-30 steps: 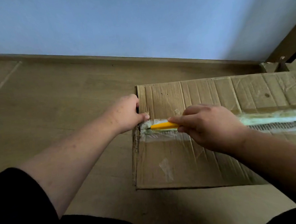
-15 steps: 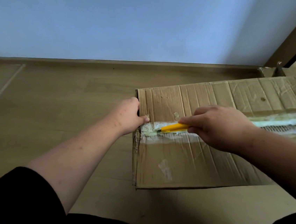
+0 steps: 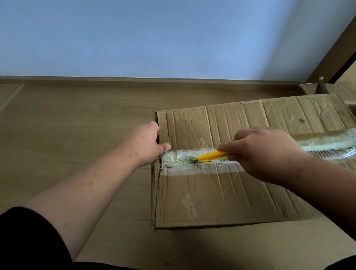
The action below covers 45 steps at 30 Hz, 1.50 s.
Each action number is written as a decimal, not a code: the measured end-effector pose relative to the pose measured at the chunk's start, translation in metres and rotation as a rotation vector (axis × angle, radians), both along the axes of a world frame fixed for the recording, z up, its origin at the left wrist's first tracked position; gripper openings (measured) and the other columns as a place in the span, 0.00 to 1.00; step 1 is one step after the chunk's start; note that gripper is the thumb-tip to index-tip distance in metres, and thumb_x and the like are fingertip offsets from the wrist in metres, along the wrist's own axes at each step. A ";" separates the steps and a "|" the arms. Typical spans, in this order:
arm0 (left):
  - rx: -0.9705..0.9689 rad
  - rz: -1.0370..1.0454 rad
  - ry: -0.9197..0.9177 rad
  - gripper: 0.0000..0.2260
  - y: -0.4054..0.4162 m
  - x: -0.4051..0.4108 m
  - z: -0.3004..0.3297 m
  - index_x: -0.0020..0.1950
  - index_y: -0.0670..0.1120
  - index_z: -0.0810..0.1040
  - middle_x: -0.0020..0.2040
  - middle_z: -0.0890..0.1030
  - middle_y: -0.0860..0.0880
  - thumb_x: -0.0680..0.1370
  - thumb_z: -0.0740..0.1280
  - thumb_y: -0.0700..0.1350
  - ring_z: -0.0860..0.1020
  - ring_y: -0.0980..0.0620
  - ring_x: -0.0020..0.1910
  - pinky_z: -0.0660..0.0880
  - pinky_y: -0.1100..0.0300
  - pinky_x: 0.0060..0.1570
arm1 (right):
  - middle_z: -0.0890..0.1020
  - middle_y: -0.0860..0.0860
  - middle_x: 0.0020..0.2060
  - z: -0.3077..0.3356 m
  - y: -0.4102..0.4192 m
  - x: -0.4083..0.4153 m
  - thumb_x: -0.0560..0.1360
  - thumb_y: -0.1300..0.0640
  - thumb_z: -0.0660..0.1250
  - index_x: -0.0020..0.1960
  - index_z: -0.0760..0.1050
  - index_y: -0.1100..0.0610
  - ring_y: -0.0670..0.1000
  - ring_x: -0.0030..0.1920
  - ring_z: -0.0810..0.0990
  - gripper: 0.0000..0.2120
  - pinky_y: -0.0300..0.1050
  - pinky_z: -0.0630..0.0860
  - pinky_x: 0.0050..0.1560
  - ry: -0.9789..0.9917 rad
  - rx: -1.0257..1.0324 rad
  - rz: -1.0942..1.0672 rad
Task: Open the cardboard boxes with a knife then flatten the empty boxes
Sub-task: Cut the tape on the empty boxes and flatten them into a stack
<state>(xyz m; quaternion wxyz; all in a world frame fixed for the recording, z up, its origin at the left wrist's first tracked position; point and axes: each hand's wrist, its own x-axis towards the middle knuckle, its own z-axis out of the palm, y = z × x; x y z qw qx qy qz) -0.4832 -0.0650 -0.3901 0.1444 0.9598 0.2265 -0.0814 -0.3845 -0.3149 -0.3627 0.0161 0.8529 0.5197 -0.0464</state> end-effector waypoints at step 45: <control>0.038 0.000 0.020 0.14 -0.001 0.001 0.000 0.49 0.48 0.69 0.40 0.74 0.51 0.77 0.69 0.55 0.73 0.54 0.37 0.64 0.58 0.31 | 0.73 0.41 0.46 0.012 -0.053 0.029 0.81 0.45 0.61 0.69 0.70 0.34 0.47 0.52 0.75 0.18 0.45 0.76 0.48 0.038 -0.070 -0.175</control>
